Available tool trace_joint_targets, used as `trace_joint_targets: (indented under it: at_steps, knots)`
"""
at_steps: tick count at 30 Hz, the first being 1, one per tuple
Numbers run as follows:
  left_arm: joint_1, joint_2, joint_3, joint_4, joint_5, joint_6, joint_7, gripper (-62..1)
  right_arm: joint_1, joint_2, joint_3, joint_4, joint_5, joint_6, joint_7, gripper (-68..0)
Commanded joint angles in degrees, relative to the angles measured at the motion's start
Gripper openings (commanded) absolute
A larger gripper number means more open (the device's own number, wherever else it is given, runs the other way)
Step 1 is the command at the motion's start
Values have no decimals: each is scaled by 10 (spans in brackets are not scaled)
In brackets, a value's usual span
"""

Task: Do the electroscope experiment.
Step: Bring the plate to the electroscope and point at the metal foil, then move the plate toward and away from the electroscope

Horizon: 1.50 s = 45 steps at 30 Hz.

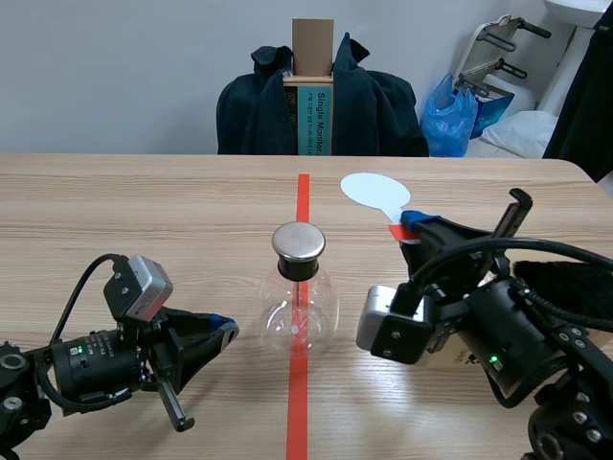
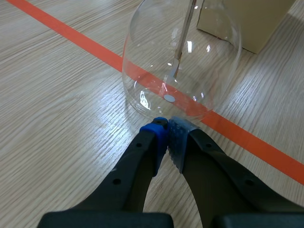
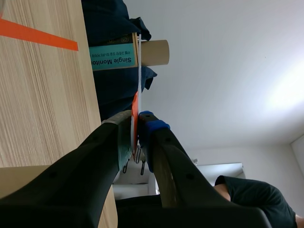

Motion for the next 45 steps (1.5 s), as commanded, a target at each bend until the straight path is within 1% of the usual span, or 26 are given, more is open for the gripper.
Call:
trace_joint_targets:
  at_steps: [1,7,16,22,28,36,43,45]
  knots:
    - [-3,4,-5,11,-6,1,-8,-578,10,5,-2,10,-1,-7,6,-667]
    - [-1,10,-5,11,-6,5,-6,-577,10,2,-2,9,-11,-7,35,-667]
    - [0,10,-5,11,-6,5,-7,-577,10,2,-2,9,-35,-8,104,-667]
    - [0,10,-5,11,-6,19,-7,-578,10,3,-2,9,-43,-13,144,-667]
    - [0,10,-6,11,-6,20,-7,-577,9,3,-2,9,-50,-13,176,-667]
    - [0,10,-6,11,-6,20,-7,-577,8,4,-2,9,-54,-13,198,-667]
    - [0,10,-6,11,-6,20,-7,-577,8,4,-2,9,-58,-13,199,-667]
    - [0,10,-6,11,-6,20,-7,-577,8,4,-2,9,-62,-13,191,-667]
